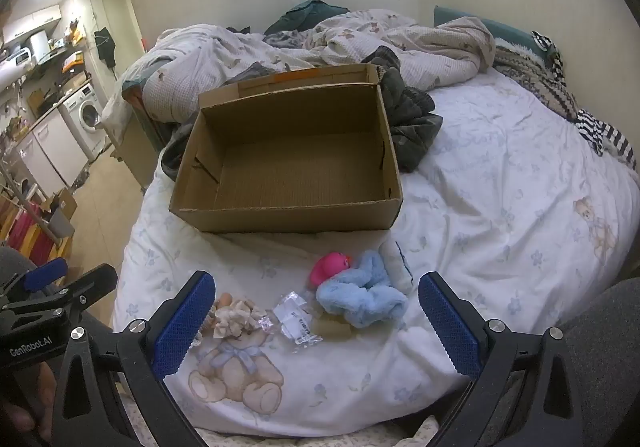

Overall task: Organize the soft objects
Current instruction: 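Reach both tools down toward the white sock and the blue plush toy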

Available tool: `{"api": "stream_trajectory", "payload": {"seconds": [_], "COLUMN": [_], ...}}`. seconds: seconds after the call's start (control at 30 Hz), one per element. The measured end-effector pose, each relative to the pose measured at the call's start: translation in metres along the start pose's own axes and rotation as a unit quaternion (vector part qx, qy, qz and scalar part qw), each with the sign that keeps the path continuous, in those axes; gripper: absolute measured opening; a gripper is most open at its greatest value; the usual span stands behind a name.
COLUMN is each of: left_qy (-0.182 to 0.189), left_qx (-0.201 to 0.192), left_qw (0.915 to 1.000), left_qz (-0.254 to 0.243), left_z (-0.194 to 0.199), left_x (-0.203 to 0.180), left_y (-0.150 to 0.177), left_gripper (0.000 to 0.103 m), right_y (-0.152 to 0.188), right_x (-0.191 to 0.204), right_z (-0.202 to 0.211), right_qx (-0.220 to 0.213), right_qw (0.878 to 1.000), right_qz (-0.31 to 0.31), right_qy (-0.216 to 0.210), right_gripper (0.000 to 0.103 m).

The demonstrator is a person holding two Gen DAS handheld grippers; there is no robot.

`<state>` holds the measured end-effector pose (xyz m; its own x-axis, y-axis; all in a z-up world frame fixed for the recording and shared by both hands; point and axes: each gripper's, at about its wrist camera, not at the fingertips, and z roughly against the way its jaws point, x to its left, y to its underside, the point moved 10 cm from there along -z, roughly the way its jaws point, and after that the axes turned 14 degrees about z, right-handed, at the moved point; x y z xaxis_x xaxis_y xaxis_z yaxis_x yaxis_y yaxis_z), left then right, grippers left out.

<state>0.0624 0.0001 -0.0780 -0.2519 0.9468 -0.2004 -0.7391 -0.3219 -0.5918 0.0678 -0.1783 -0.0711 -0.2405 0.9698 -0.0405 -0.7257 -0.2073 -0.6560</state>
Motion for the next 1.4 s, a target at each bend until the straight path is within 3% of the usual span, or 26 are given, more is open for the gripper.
{"api": "stream_trajectory", "payload": {"seconds": [1.4], "left_qy": [-0.001], "left_qx": [0.003], "left_qw": [1.0000], "left_qz": [-0.001], "left_z": [-0.0002], "left_x": [0.0000], "left_y": [-0.0002], "left_gripper": [0.103], "right_y": [-0.0007], "right_x": [0.0011], "right_z": [-0.0023], "right_qx": [0.001], "right_qw": [1.000], "right_qz": [-0.004], "right_qy": [-0.001], "right_gripper": [0.103]}}
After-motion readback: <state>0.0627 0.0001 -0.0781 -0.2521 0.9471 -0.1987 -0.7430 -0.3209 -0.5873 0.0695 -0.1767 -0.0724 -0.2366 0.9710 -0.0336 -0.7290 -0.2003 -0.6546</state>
